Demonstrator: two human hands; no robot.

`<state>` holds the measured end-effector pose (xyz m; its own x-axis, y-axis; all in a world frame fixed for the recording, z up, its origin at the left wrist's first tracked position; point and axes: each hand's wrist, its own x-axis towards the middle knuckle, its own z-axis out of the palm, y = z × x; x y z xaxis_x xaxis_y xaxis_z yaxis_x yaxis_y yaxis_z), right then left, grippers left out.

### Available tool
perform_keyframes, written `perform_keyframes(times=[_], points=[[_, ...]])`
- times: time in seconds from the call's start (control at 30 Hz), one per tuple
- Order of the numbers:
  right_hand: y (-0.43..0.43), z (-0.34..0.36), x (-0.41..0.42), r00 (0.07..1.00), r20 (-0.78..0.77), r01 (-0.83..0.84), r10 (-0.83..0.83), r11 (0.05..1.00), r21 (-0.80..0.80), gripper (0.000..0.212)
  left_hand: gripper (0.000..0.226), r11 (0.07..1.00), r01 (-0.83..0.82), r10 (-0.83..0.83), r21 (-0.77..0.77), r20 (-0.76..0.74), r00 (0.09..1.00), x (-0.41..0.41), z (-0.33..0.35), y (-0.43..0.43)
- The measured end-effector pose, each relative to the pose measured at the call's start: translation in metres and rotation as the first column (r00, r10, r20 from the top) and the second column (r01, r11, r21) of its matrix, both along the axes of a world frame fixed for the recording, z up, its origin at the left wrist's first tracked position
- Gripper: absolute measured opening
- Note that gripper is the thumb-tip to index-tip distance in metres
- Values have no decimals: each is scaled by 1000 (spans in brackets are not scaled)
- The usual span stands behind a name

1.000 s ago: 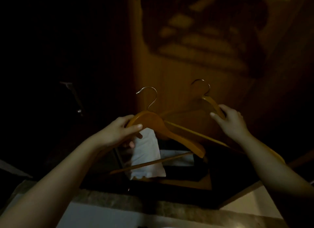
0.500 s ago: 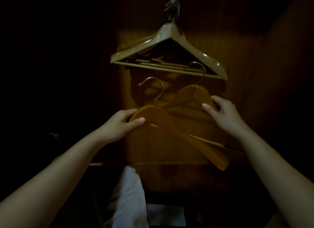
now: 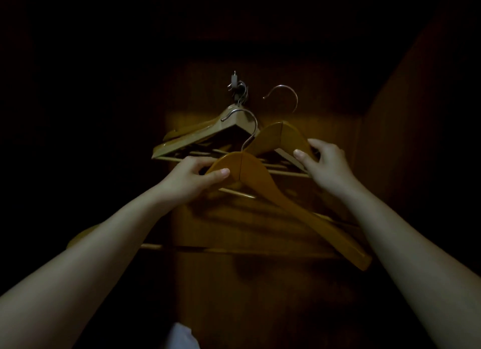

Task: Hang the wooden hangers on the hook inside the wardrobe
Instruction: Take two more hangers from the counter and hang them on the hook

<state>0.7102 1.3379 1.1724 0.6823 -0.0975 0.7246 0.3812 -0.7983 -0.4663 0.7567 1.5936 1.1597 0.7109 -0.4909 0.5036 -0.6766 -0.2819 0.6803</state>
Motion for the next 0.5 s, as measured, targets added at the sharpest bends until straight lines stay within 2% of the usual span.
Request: perform_keyframes(times=[0.13,0.27,0.33,0.43,0.5], points=[[-7,22,21,998,26,53,-54,998,39,29,36,999,18,-18,-37,-22,1000,16,20,-5],[-13,46,47,997,-34,66,-63,994,87,34,31,998,15,-15,-63,-10,1000,35,35,-5],[-12,56,61,995,-68,82,-75,992,94,39,36,997,-7,7,-73,-3,1000,45,42,-3],[-3,68,82,992,-125,10,7,992,129,19,43,998,-23,23,-58,3,1000,59,48,7],[5,75,96,986,-155,-29,56,985,168,16,38,998,-30,29,-61,-6,1000,66,49,13]])
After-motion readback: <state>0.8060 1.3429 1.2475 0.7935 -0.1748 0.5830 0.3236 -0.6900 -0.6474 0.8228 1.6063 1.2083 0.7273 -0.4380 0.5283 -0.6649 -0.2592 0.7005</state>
